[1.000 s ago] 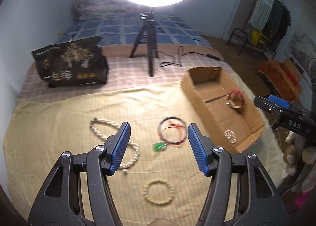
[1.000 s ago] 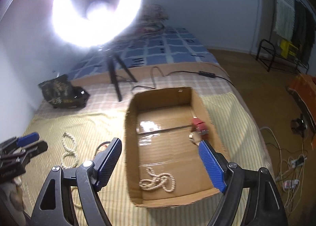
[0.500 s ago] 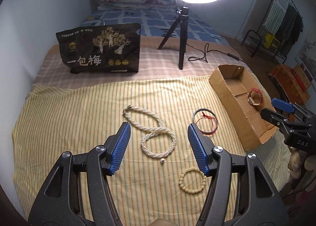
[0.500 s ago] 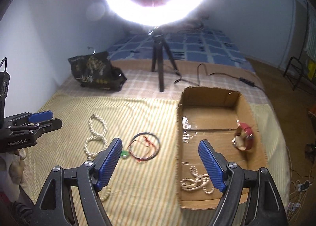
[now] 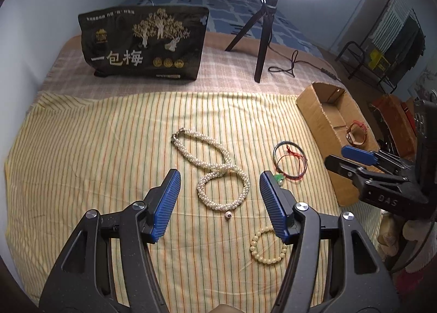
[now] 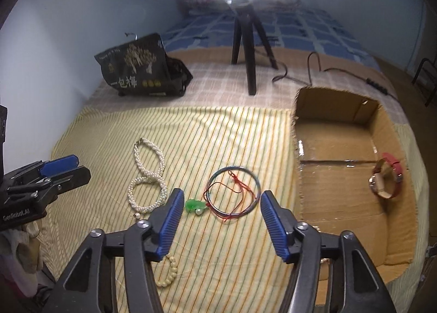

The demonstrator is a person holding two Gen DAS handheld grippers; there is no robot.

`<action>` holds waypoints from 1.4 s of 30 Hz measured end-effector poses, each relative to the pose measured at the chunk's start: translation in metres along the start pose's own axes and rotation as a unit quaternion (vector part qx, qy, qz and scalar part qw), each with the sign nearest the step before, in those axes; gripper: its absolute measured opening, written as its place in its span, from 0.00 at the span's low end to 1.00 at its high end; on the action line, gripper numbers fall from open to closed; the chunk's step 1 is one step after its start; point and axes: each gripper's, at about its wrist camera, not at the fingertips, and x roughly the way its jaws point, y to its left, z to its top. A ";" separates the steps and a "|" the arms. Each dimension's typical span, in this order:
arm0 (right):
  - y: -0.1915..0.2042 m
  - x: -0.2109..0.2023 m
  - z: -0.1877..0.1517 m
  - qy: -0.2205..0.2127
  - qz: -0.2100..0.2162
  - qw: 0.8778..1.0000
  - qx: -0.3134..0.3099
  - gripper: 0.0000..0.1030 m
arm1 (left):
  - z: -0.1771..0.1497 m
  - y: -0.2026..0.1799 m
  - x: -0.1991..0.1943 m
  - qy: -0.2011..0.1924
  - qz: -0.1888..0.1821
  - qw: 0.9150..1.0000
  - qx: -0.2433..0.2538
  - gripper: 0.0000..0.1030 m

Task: Organize jewelry
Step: 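Move the right tool to the blue-red cord bracelet while the left approaches the long pearl necklace, then close the right tool on the cord bracelet while the left tool grasps the long pearl necklace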

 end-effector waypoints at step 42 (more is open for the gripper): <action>-0.013 0.083 0.037 0.069 0.077 0.990 0.096 0.26 | -0.002 0.018 0.038 0.050 -0.024 0.998 -0.037 0.52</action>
